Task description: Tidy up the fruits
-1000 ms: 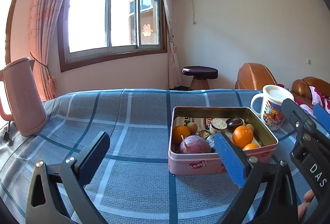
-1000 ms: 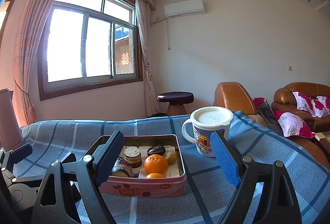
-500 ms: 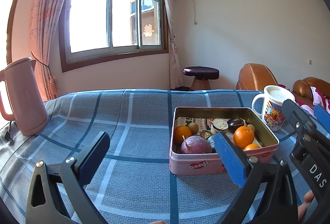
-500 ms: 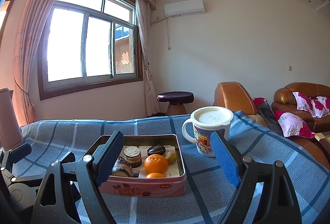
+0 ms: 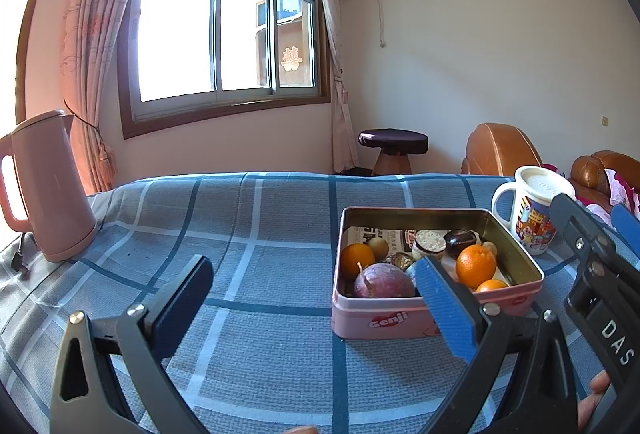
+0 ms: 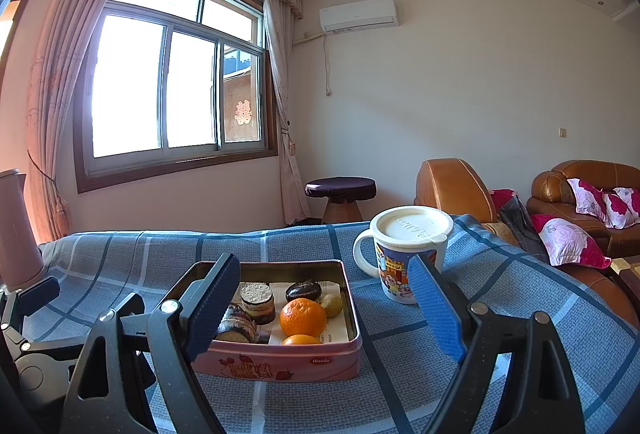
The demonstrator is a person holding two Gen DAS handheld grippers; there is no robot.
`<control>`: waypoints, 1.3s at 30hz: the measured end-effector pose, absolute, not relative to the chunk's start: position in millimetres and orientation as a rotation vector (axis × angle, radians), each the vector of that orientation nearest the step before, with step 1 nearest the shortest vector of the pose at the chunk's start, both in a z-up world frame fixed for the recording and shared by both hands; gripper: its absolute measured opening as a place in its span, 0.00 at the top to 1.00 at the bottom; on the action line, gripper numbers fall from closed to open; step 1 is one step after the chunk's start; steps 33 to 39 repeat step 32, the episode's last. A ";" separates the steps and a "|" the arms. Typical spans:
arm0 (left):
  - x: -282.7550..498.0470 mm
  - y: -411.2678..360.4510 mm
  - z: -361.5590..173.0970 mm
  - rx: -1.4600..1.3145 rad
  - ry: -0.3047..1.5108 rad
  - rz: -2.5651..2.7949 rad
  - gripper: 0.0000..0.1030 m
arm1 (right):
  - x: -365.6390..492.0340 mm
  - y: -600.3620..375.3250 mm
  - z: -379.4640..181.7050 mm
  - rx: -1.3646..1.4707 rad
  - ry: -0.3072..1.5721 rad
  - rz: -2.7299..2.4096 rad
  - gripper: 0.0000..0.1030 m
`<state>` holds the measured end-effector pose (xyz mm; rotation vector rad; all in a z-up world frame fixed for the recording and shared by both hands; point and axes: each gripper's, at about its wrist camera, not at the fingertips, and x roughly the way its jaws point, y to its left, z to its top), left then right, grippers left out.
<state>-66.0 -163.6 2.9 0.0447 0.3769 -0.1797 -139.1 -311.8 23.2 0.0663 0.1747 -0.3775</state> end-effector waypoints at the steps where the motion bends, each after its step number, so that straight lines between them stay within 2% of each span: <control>1: -66.2 -164.1 2.8 0.045 0.377 -0.178 0.00 | -139.1 -311.7 23.3 0.066 0.174 -0.378 0.15; 39: -66.4 -167.1 3.0 0.052 0.383 -0.161 0.00 | -140.9 -317.8 21.5 0.088 0.191 -0.439 0.15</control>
